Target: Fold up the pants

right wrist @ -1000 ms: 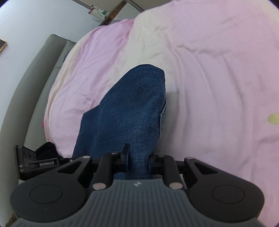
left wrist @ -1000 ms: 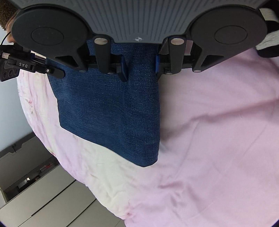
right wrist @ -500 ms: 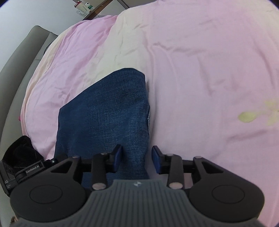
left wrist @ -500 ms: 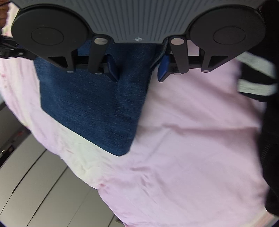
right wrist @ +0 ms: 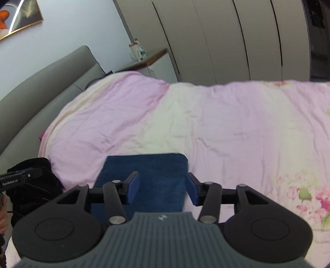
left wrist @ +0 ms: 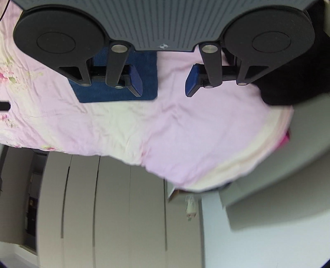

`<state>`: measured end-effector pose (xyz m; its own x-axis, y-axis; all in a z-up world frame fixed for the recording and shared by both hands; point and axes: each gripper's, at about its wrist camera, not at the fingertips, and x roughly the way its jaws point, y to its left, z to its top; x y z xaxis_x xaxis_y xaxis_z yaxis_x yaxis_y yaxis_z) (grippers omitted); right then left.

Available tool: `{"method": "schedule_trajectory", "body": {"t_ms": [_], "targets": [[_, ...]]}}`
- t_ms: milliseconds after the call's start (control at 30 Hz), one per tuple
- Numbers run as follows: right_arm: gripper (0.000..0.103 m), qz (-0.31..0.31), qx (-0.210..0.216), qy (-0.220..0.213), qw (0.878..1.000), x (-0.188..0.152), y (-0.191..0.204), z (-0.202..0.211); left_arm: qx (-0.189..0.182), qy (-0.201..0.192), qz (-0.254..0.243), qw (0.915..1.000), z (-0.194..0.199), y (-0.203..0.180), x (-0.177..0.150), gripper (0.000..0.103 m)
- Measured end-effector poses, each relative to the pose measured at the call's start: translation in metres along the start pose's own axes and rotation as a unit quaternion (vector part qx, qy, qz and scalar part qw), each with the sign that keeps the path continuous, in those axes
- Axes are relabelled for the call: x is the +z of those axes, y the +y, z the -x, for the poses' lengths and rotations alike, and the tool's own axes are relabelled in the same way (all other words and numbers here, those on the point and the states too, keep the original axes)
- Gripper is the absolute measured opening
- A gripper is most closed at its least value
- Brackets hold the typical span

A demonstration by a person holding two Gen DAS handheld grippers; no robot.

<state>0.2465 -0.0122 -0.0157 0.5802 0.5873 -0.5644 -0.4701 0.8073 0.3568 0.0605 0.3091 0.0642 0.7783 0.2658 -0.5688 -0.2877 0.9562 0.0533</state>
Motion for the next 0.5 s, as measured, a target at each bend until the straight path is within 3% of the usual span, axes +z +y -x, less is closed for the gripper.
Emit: {"method": "schedule_trajectory", "body": {"t_ms": [167, 367, 500], "targets": [[0.086, 0.073, -0.011, -0.114, 0.991, 0.002, 0.048, 0.091, 0.004, -0.062, -0.031, 0.9976, 0.083, 0.001, 0.02, 0.069], [0.091, 0.097, -0.008, -0.187, 0.978, -0.024, 0.077, 0.172, 0.001, -0.127, -0.036, 0.9912, 0.148, -0.027, 0.002, 0.083], [0.097, 0.103, -0.038, -0.22, 0.969, -0.055, 0.089, 0.211, 0.006, -0.153, -0.04, 0.9873, 0.17, -0.06, -0.024, 0.088]]}}
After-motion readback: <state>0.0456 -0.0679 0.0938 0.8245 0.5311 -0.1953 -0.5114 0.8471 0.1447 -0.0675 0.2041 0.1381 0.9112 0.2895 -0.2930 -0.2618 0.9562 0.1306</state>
